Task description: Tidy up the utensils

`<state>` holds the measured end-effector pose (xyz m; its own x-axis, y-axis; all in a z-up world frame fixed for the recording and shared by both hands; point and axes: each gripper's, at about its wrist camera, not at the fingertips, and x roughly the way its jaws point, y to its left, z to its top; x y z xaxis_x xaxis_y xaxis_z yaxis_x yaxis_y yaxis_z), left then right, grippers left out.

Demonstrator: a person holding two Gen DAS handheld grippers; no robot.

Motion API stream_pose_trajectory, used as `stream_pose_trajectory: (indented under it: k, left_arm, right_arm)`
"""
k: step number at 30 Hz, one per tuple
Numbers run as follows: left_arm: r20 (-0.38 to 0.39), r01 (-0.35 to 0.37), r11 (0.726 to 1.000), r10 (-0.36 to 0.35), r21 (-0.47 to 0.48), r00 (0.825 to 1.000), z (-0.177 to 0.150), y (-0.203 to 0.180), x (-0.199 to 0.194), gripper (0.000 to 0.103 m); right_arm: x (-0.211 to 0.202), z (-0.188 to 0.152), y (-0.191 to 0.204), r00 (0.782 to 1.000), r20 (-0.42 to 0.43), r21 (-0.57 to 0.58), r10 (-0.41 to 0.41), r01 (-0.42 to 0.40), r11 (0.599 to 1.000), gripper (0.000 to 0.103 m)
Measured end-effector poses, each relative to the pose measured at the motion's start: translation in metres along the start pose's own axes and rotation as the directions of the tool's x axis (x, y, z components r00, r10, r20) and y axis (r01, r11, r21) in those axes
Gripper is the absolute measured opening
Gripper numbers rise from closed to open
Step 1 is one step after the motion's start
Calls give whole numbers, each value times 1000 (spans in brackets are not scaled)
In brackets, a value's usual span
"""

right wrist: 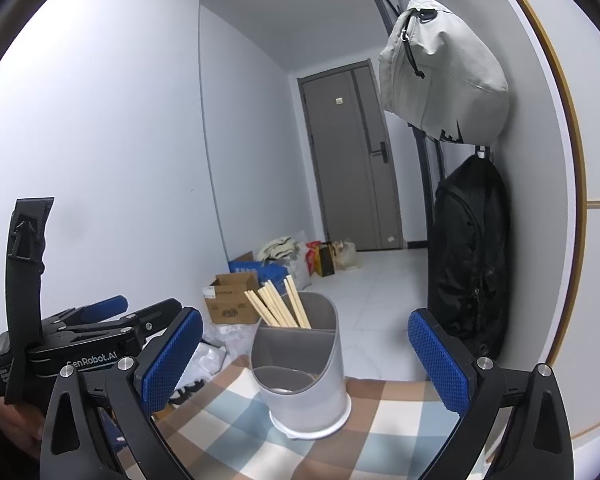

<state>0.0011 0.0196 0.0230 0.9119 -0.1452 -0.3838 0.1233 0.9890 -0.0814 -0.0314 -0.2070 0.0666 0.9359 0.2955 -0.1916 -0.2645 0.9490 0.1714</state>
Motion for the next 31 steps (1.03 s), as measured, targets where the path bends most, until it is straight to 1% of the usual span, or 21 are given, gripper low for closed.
stream_pose_trajectory:
  k: [13, 19, 26, 29, 31]
  left_arm:
    - [0, 11, 1000, -11, 10, 1000, -1, -3, -1, 100]
    - [27, 6, 1000, -6, -1, 1000, 0, -2, -6, 100]
    - [22, 13, 1000, -14, 8, 1000, 0, -4, -4, 101]
    - [4, 24, 1000, -24, -20, 1000, 0, -1, -1, 100]
    - [5, 13, 1000, -13, -25, 1000, 0, 0, 0, 100]
  right_arm:
    - [1, -1, 1, 1000, -1, -3, 0, 0, 1000, 103]
    - [2, -1, 1, 1000, 0, -4, -4, 4, 1000, 103]
    - [0, -1, 1, 1000, 3, -5, 2, -2, 1000, 103]
    - [0, -1, 1, 1000, 4, -5, -1, 1, 1000, 103]
    - [1, -1, 0, 1000, 4, -3, 1, -1, 1000, 103]
